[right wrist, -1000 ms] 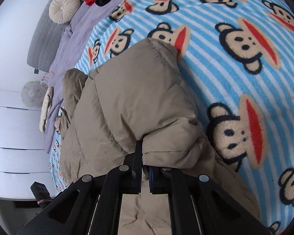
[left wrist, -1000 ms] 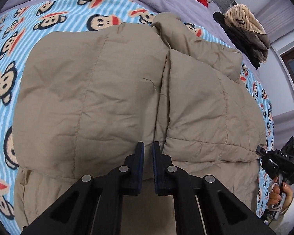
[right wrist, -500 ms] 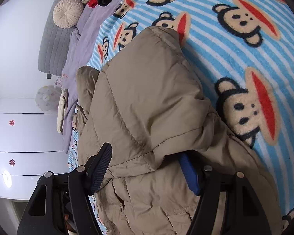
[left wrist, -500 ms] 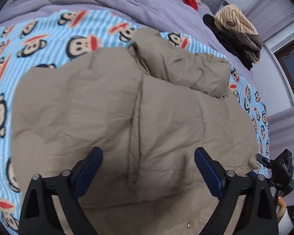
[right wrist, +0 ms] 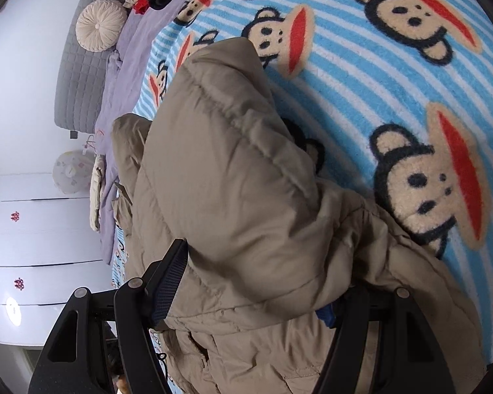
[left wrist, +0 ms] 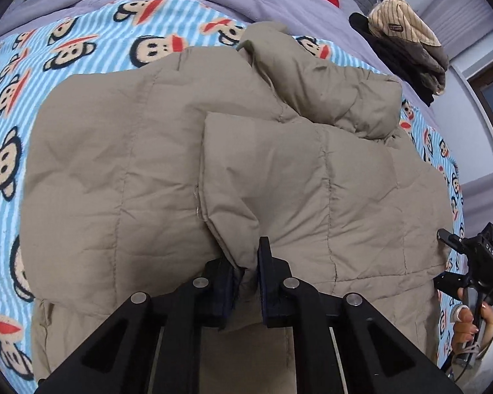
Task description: Fold large clothes
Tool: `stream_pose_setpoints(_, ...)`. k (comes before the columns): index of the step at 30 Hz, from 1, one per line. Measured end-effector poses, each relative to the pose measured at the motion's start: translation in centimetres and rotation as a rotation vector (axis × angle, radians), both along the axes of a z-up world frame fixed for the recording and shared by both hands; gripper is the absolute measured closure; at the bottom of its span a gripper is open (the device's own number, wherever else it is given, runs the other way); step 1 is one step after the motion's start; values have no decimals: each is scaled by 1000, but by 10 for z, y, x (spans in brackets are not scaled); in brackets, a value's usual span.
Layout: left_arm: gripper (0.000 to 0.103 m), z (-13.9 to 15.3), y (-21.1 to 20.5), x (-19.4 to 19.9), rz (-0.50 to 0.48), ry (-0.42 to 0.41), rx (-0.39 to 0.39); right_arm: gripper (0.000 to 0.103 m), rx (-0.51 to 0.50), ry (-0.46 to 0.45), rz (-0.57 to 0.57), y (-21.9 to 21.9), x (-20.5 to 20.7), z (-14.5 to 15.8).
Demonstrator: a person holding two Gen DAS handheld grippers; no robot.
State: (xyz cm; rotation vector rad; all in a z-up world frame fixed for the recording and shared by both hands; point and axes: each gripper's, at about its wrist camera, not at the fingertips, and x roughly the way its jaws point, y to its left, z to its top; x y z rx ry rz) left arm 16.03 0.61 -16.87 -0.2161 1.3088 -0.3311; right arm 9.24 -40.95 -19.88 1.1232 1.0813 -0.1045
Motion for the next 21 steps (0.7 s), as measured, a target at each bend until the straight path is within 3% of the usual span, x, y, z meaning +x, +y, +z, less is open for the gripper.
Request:
stream_pose_setpoints(5,90,39,25,-8,30,-93,116,31,9,-4,10,-2,0,0)
stream_pose_setpoints(10,90,59,24,-2,-15,-114,44,31,-2,-7,21,-3,3,1)
stream_pose_setpoints(13,90,44,-10,5,-75,-108,85,31,1,-4,26,-5,6,2)
stream_pose_setpoints(16,90,6,-34,13,-98,-63,234,31,12,14,55,-5,7,8)
stream_pose_setpoints(18,90,-5,-35,11,-77,-38,208,31,2,24,142,-1,5,25)
stream_pose_setpoints(21,90,-8,-30,8,-67,-47,178,31,-55,-99,281,0,-6,73)
